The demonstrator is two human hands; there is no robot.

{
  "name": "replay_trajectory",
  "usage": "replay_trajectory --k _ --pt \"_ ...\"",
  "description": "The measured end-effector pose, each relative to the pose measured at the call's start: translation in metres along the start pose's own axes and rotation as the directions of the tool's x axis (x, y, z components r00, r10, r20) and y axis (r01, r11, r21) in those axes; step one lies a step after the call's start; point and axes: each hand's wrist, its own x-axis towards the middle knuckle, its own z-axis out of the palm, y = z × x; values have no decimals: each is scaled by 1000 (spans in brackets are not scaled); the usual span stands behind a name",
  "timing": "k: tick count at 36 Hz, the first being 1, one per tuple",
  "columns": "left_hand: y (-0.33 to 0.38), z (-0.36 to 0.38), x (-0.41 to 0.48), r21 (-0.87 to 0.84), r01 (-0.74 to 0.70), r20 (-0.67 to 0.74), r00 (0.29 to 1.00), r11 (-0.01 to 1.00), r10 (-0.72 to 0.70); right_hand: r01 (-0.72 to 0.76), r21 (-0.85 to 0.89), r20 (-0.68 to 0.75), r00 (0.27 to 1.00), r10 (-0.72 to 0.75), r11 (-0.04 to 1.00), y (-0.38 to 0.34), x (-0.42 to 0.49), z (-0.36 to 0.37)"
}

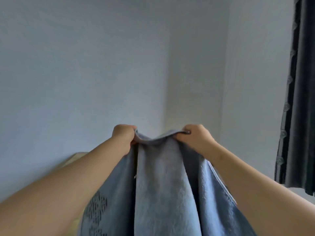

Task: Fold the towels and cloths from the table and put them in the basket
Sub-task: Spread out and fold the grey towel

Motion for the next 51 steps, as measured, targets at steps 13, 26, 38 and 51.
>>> replay_trajectory --k 13,26,38,51 --pt "33 -14 42 -357 -333 -174 941 873 288 -33 -44 -452 892 9 998 -12 15 0" --pt "-121 -83 9 70 77 -178 982 995 -63 50 -132 187 982 -25 990 48 -75 107" --pt "-248 -82 -61 995 -86 83 995 50 54 -244 72 624 768 147 967 96 -170 185" --pt "-293 -4 -61 866 -476 492 866 155 -89 -431 -116 35 899 437 895 165 -178 170"
